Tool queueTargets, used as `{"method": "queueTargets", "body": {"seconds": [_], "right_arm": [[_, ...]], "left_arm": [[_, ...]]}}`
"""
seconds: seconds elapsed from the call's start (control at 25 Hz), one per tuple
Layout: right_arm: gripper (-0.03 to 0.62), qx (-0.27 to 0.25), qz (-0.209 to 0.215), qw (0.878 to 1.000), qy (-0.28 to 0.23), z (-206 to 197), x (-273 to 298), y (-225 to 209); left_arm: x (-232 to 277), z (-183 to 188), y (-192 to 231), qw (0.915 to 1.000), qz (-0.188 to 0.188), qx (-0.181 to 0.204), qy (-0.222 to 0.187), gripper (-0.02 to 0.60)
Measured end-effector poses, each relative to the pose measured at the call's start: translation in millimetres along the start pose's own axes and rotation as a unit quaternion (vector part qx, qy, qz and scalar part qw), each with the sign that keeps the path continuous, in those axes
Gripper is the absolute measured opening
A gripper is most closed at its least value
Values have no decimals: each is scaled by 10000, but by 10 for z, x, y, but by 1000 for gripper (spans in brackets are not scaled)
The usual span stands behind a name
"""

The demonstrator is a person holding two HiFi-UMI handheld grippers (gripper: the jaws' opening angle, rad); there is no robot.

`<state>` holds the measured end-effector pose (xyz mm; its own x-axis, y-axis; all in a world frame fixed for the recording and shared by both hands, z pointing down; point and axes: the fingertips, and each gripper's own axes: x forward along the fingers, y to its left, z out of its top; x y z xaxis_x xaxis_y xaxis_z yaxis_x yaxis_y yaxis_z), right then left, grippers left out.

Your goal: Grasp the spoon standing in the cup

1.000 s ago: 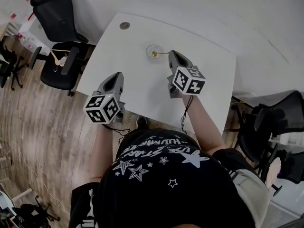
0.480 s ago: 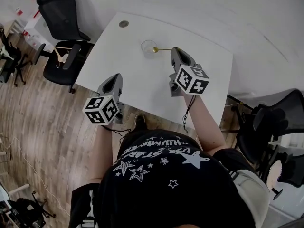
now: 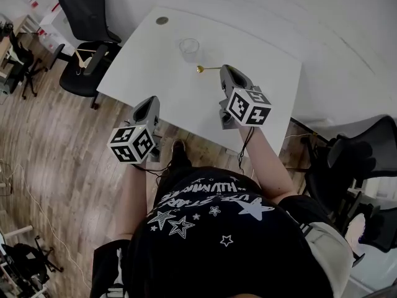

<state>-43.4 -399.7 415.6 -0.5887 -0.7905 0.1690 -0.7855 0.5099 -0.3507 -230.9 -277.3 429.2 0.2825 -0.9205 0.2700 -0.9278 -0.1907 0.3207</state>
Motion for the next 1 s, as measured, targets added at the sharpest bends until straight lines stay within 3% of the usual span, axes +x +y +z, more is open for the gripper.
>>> {"method": "queueTargets", "body": {"seconds": [0.48,1.0], "right_arm": [[17,37,242,9997,75,-205,-740,-33],[17,235,653,9964,492,-580,-1136,-37]], "left_arm": [[-512,-373,-523,9995,256,-119,-141,6],[-1057,-773,-747,9948,925,-411,-126,6]]}}
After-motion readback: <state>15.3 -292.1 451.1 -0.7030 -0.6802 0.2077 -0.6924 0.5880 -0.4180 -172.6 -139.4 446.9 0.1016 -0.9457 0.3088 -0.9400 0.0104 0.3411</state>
